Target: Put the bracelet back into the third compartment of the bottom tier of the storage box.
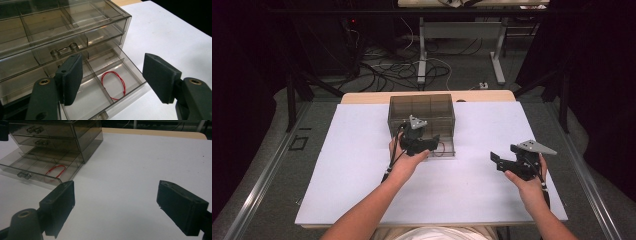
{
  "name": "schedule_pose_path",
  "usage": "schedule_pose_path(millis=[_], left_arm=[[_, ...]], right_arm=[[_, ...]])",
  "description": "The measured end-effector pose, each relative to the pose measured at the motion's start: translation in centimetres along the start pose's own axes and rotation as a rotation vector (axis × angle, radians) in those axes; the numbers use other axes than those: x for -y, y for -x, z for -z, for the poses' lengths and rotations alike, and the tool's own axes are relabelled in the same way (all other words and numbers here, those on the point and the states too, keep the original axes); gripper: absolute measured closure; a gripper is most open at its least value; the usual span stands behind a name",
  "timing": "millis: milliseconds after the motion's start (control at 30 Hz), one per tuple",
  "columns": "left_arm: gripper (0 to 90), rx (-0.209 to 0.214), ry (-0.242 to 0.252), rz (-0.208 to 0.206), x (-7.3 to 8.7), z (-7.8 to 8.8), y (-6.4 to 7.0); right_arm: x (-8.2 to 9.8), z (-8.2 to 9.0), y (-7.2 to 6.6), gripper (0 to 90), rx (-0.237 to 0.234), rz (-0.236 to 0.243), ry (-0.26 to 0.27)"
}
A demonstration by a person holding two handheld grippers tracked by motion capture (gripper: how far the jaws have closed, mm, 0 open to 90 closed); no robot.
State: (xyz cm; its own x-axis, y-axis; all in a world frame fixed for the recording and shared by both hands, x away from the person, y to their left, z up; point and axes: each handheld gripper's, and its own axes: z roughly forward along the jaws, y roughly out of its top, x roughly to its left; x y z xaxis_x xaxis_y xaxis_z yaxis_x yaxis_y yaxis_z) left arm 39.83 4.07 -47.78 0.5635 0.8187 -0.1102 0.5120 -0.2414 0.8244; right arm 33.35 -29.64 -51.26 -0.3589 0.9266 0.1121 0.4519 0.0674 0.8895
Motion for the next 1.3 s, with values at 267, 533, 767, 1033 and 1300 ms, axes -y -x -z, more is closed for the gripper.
schedule_pose_path(millis=[267, 533, 767, 1033, 1300], left_arm=[[31.3, 0.027, 0.022, 0.016, 0.3, 1.7, -0.9], [20.5, 0.044, 0.031, 0.019, 0.9, 3.4, -1.8], [3.3, 0.043, 0.051, 0.02, 1.5, 5.2, -2.9], [0.2, 0.014, 0.095, 0.093, 2.9, 7.5, -4.8], [0.2, -0.014, 0.113, 0.108, 4.9, 9.5, -6.5]], right_arm=[[0.0, 0.0, 0.0, 14.5, -0.001, 0.003, 0.001], [0.0, 0.0, -0.1, 14.5, 0.0, -0.001, -0.001], [0.0, 0.0, -0.1, 14.5, -0.001, 0.003, -0.001], [0.0, 0.0, -0.2, 14.5, 0.003, 0.005, -0.004], [-0.1, 0.0, -0.3, 14.5, 0.003, 0.008, -0.012]])
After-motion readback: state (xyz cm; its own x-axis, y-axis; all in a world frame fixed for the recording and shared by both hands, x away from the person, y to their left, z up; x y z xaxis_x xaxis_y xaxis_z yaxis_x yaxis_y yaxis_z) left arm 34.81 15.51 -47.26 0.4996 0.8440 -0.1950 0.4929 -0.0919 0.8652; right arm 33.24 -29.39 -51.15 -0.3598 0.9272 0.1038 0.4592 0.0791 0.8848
